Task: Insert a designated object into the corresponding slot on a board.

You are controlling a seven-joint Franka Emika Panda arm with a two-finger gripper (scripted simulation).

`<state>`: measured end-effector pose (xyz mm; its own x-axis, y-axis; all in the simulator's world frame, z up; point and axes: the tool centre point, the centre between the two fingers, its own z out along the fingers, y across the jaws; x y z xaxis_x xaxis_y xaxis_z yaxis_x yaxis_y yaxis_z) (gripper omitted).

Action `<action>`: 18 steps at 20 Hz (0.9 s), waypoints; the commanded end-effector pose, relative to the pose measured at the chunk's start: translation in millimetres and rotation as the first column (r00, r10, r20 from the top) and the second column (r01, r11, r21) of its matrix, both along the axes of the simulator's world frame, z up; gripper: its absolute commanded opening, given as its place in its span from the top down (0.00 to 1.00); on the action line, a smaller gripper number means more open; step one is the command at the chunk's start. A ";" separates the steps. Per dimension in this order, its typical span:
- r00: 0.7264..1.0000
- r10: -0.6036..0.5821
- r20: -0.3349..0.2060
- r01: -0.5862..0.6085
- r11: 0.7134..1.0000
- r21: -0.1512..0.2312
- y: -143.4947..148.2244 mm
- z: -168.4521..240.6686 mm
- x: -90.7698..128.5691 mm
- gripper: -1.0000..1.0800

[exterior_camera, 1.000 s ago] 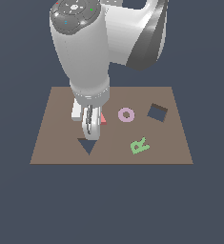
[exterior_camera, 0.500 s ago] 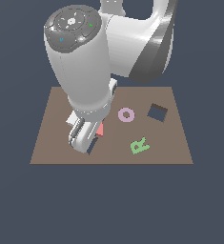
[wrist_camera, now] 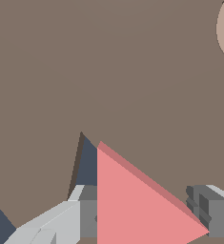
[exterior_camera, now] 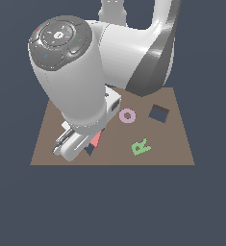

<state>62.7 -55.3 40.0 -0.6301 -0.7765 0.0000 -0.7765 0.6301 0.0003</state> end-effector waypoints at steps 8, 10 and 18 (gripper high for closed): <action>0.987 -0.160 0.000 0.160 0.987 0.000 -9.6 0.6 14.3 1.00; 0.984 -0.177 0.000 0.177 0.984 0.000 -11.0 0.6 15.8 1.00; 0.981 -0.194 -0.001 0.194 0.981 0.000 -12.6 -0.2 16.9 1.00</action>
<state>79.5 -68.1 40.2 -0.7691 -0.6392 0.0004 -0.6392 0.7691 0.0009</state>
